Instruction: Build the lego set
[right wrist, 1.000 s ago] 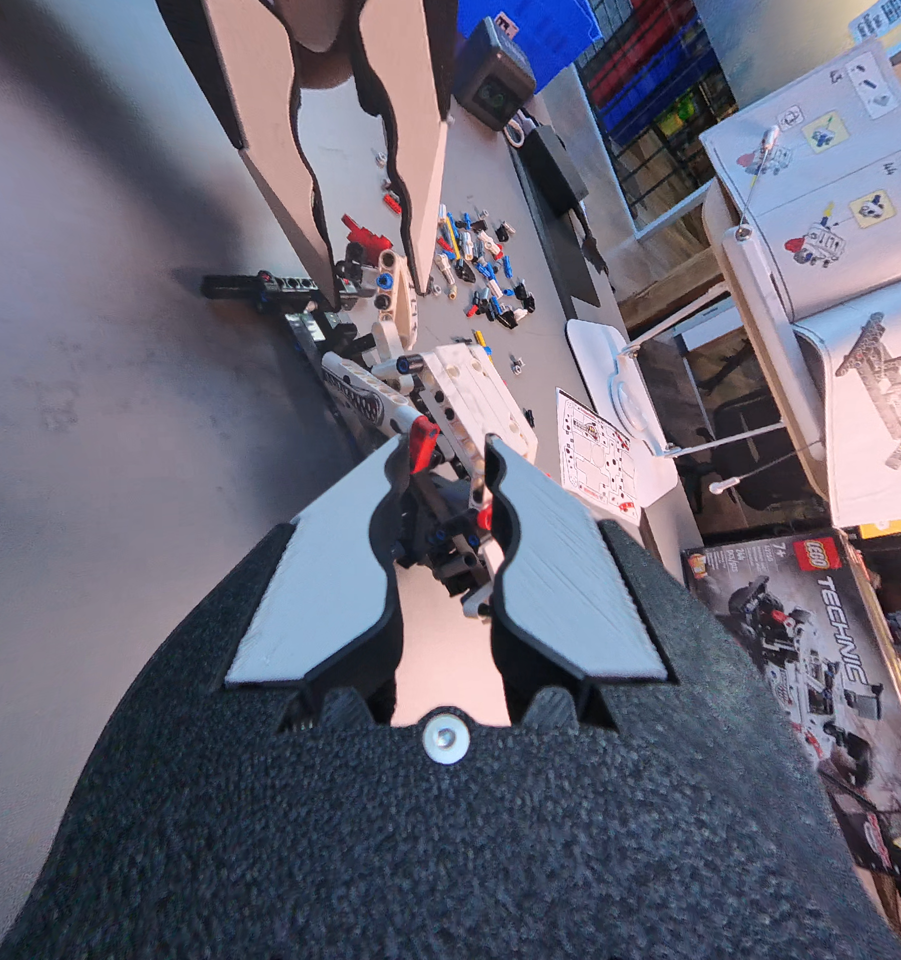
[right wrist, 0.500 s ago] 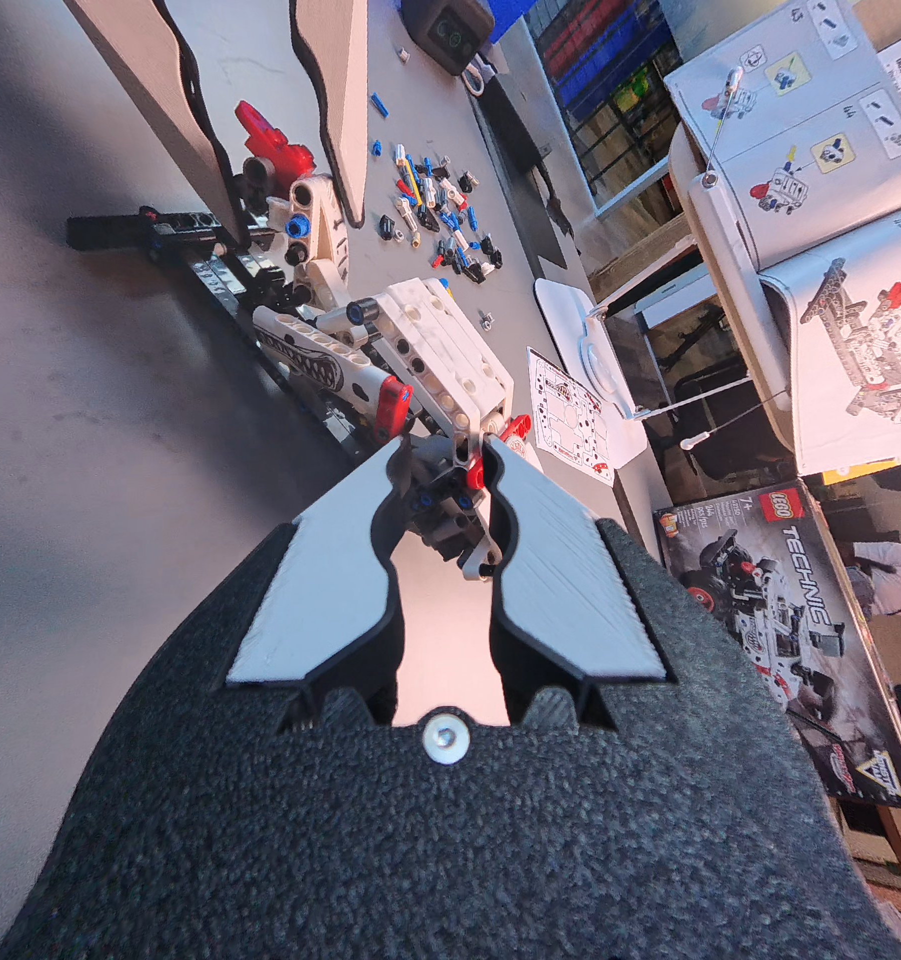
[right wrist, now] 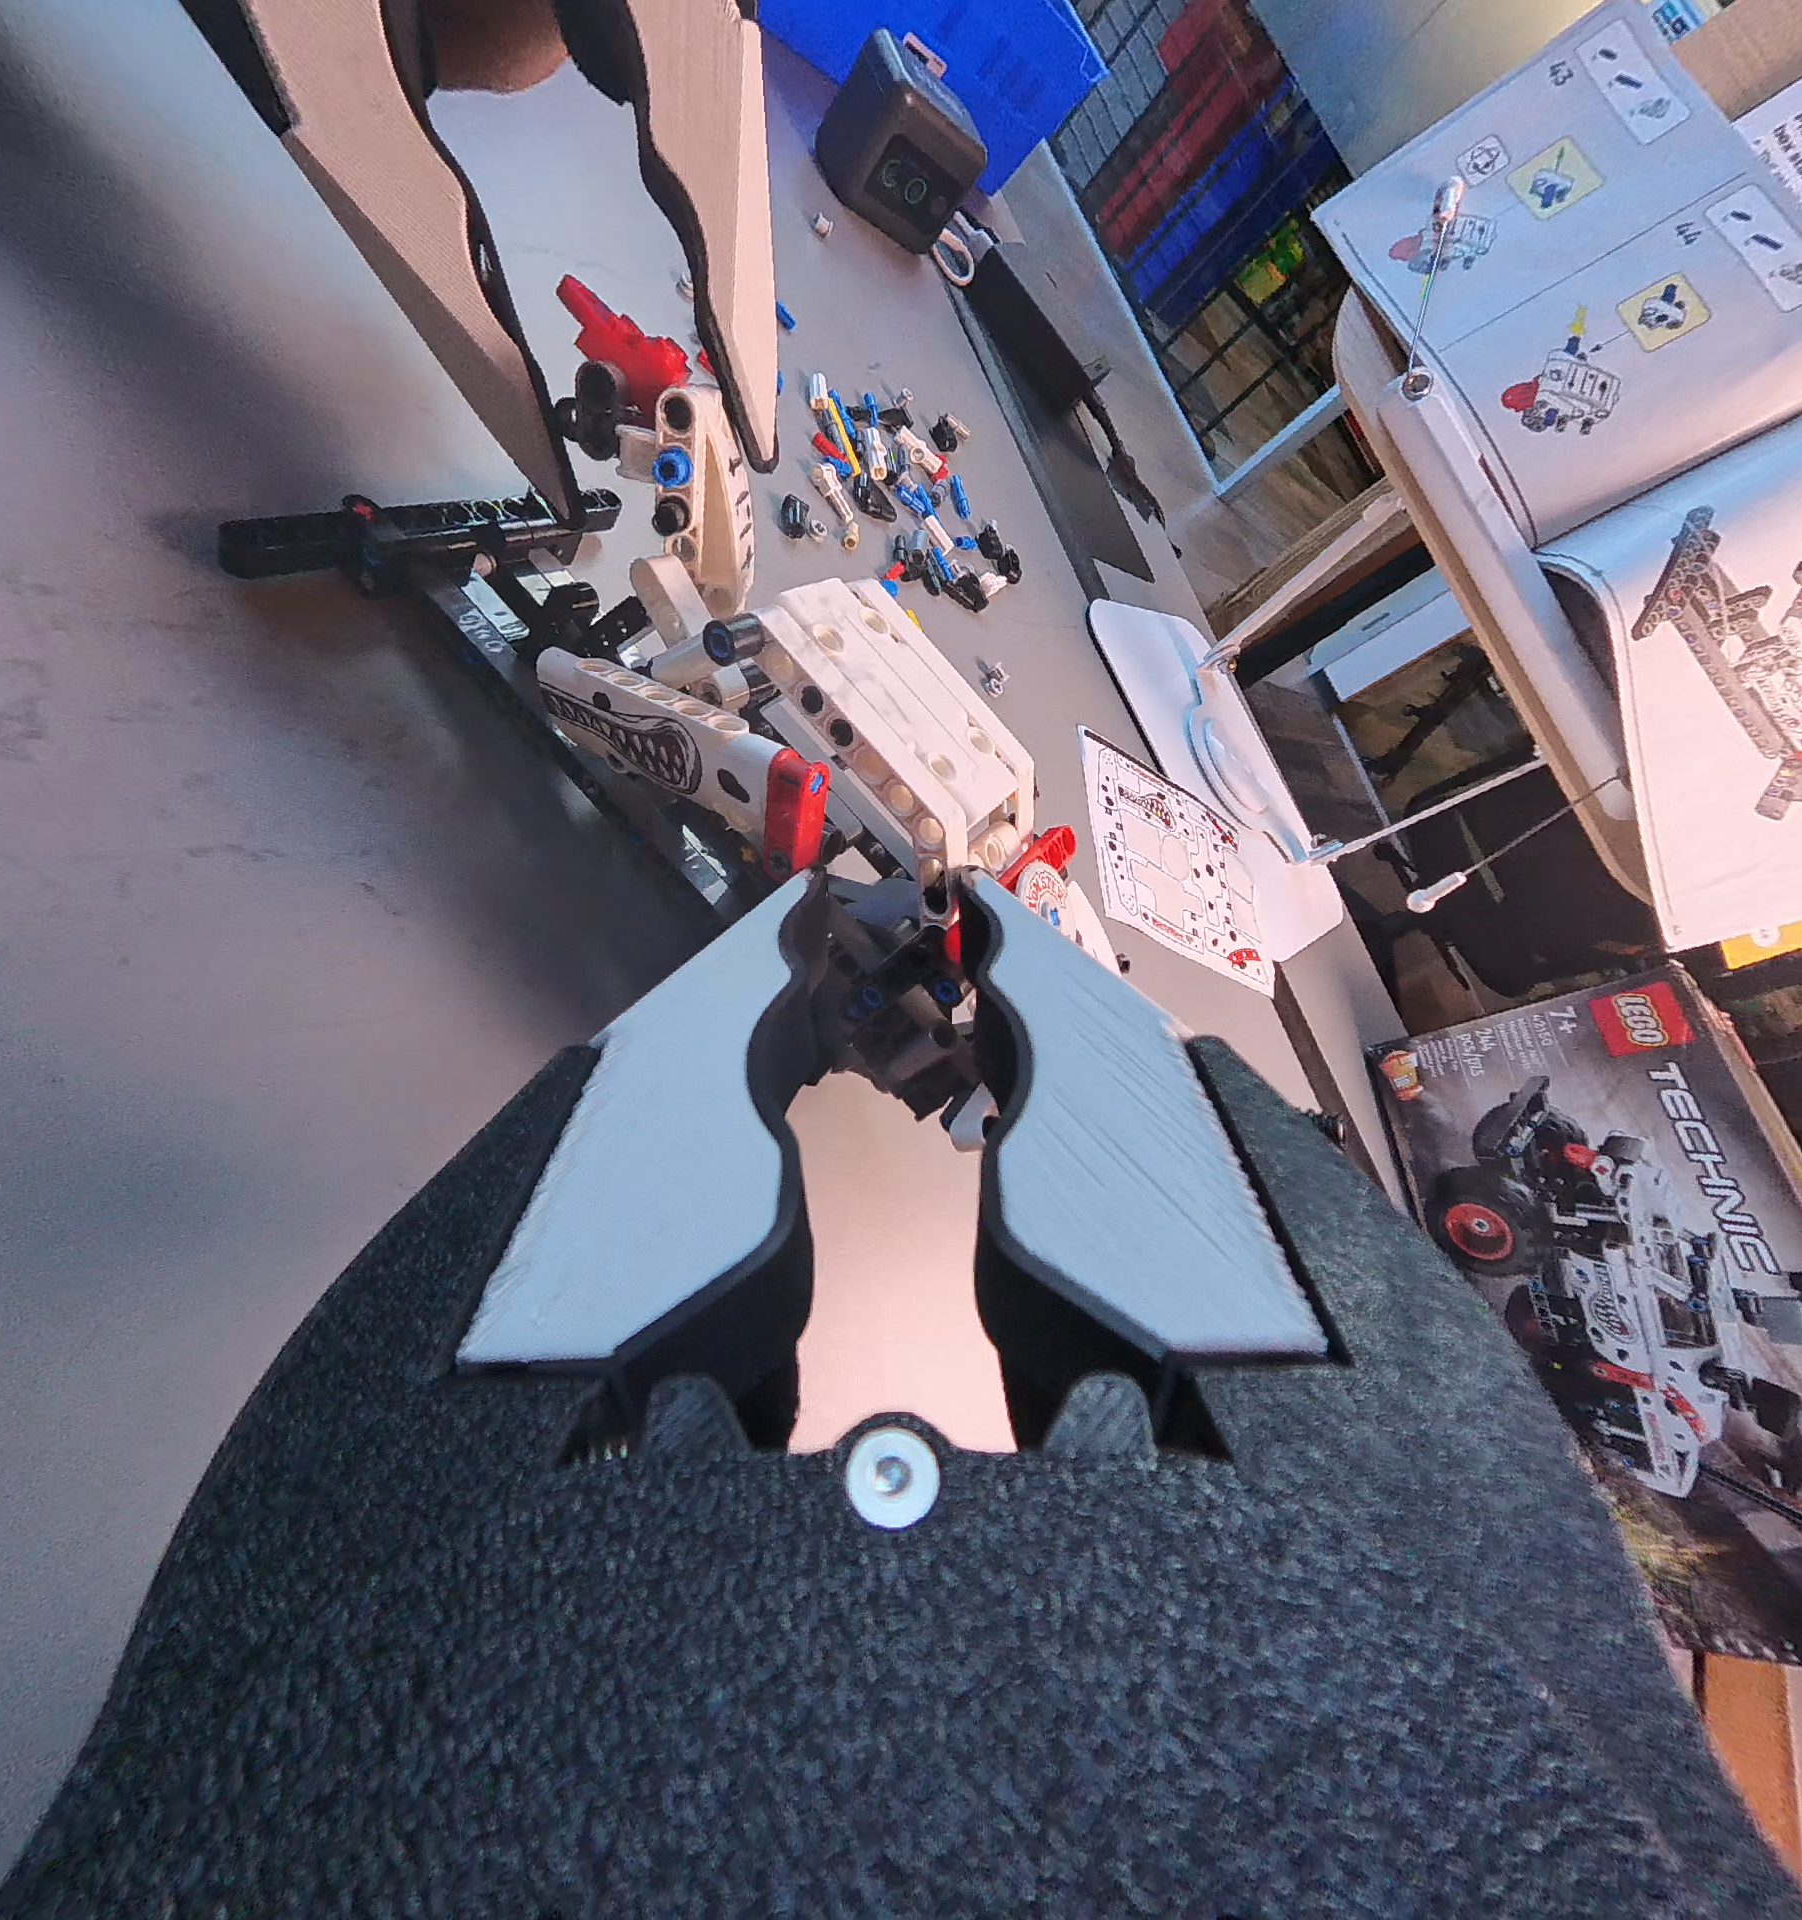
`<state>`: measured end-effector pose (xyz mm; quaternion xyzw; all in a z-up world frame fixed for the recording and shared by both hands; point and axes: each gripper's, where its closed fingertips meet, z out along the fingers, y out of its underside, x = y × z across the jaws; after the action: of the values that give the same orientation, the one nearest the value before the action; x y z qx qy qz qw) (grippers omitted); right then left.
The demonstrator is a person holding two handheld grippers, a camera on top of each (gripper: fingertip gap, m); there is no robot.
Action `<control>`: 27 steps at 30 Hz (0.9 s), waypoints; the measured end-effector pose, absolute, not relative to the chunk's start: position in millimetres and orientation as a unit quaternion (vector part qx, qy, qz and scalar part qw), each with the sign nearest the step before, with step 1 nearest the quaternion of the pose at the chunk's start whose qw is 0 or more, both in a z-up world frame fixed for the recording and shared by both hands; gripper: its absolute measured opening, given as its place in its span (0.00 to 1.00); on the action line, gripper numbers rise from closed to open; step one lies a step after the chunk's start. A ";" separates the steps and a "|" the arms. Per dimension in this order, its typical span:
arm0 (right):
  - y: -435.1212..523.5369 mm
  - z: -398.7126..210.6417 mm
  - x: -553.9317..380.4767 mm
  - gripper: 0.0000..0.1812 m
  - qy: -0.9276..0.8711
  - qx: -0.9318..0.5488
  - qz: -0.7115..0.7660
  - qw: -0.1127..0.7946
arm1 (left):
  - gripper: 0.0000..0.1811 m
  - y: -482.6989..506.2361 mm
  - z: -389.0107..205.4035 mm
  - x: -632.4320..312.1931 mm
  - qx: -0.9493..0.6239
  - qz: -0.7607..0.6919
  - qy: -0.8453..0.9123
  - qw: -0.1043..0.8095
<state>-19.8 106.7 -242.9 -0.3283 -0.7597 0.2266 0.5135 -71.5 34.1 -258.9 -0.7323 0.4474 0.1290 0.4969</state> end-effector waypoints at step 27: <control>117.0 -245.3 -0.8 0.11 -0.774 -0.346 0.229 0.479 | 0.20 33.7 -255.8 -69.3 -0.737 0.075 0.422 0.523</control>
<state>-0.8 117.0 -245.3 -0.3464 -0.7737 0.2289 0.4786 -69.3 33.7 -255.8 -0.7369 0.4219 0.0752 0.5228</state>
